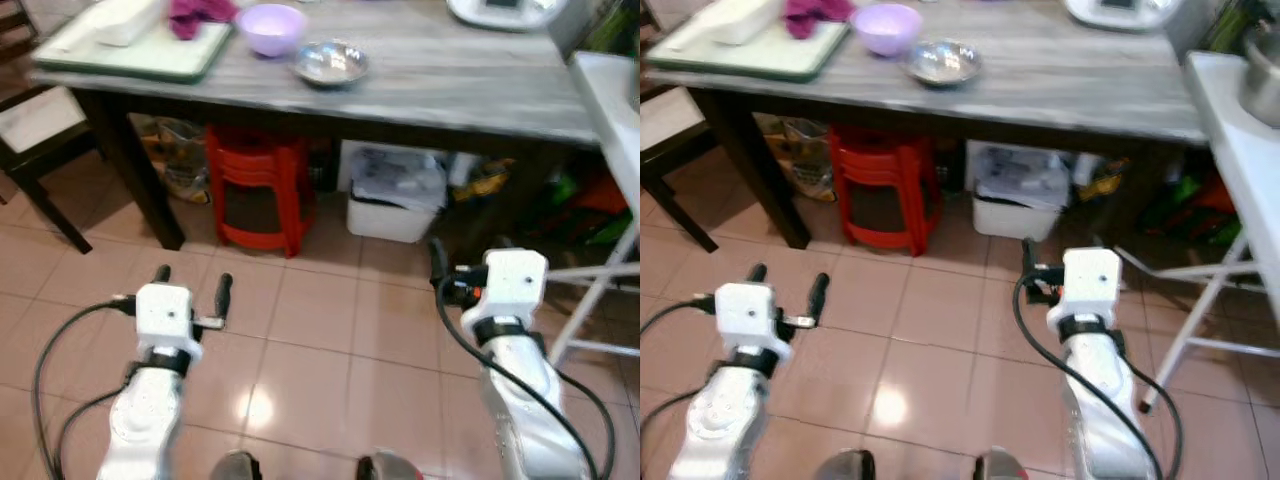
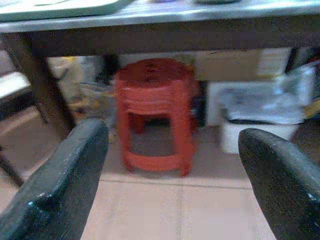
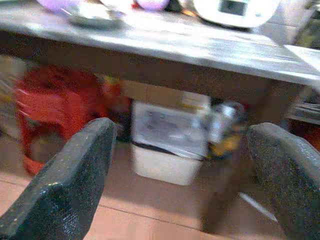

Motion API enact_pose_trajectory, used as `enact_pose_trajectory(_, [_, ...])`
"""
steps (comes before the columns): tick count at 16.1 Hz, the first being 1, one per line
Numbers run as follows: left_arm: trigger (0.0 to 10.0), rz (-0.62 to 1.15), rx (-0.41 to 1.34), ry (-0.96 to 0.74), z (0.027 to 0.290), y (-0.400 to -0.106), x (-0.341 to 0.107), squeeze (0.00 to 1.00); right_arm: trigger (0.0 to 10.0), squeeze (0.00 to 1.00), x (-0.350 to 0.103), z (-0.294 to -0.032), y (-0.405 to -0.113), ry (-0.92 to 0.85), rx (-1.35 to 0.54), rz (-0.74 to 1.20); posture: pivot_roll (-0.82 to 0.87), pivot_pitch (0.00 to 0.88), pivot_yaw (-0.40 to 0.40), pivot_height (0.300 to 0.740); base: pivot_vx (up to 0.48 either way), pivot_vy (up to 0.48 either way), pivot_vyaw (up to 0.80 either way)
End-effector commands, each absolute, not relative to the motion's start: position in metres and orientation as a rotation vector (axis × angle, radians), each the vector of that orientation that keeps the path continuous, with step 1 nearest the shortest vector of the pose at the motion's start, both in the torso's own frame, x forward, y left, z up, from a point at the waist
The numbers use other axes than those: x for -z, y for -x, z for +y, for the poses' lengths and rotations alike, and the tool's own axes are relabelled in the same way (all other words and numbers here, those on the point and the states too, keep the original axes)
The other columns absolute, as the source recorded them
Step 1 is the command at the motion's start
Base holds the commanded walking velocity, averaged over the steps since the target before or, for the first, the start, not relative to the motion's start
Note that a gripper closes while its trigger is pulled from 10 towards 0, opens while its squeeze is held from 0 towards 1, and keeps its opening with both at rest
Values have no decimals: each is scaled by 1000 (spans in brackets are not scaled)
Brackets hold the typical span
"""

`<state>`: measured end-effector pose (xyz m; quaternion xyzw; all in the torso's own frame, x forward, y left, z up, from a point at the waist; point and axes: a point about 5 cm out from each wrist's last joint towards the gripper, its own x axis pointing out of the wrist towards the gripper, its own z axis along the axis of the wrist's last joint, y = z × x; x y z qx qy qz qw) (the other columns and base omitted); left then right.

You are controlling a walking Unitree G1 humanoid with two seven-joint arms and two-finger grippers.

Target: Setting the table

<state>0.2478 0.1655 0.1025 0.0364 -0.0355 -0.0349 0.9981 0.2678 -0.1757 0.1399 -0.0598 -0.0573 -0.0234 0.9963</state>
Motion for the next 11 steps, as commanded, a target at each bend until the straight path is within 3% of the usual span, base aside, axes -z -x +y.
enact_pose_trajectory(1, [10000, -63, 62, -84, 170, -246, -102, 0, 10000, 0, -140, -177, -267, 115, 62, -114, -79, 214, -9, 740, 0, -364, 0])
enact_pose_trajectory(9, [10000, -70, 62, -71, 167, -247, -104, 0, 10000, 0, -145, -184, -269, 134, 64, -128, -87, 222, -16, 740, 0, -363, -500])
enact_pose_trajectory(11, [10000, -66, 61, -69, 167, -247, -103, 0, 10000, 0, -145, -184, -269, 136, 63, -129, -90, 224, -16, 740, 0, -362, 0])
